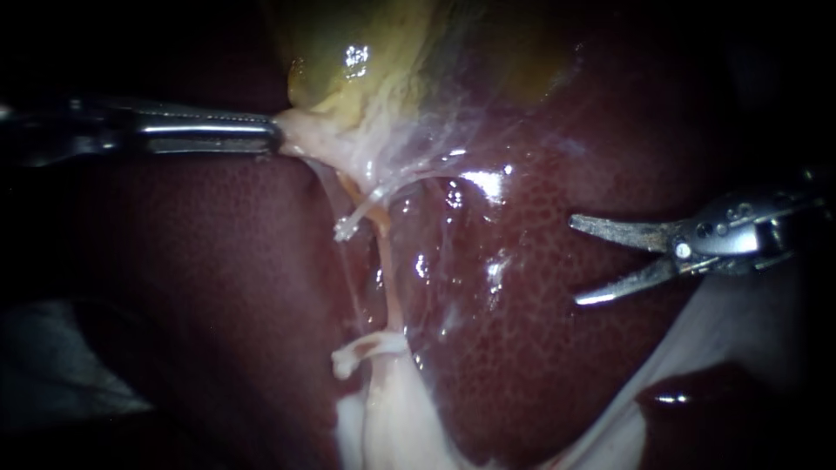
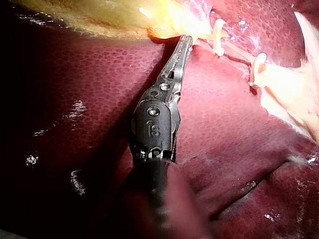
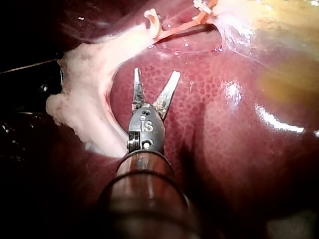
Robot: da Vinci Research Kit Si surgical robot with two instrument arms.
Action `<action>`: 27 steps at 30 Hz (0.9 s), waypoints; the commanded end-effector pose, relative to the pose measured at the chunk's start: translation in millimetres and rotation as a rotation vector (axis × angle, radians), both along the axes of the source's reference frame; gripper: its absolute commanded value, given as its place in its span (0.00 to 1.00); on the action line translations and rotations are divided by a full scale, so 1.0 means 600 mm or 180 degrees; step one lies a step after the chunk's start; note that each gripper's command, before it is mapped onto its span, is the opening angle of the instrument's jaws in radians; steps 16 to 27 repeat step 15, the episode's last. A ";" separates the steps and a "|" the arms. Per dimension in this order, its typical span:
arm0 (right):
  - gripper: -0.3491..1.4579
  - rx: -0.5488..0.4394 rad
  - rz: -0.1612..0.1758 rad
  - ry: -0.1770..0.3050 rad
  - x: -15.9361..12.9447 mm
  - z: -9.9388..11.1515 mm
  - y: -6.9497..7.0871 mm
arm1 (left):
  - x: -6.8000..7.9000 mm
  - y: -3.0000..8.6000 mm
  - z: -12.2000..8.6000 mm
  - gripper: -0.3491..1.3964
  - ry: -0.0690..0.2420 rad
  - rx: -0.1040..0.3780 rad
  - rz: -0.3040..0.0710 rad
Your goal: Go back from the cut left tube
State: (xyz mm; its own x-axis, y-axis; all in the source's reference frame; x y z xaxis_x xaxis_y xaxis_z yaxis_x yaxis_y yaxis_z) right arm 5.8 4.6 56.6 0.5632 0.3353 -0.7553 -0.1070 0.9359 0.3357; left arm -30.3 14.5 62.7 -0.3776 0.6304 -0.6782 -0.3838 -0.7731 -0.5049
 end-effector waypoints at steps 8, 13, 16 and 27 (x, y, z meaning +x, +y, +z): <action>0.99 0.0002 -0.0003 0.0003 -0.0001 0.0000 0.0000 | -0.0019 -0.0006 0.0012 0.00 0.0001 0.0012 0.0034; 0.99 0.0040 -0.0046 0.0047 0.0002 0.0000 0.0001 | -0.0018 -0.0006 0.0011 0.00 0.0001 0.0012 0.0035; 1.00 0.0117 -0.0136 0.0140 0.0016 0.0003 0.0000 | -0.0016 -0.0005 0.0008 0.00 -0.0001 0.0016 0.0036; 1.00 0.0117 -0.0136 0.0140 0.0016 0.0003 0.0000 | -0.0016 -0.0005 0.0008 0.00 -0.0001 0.0016 0.0036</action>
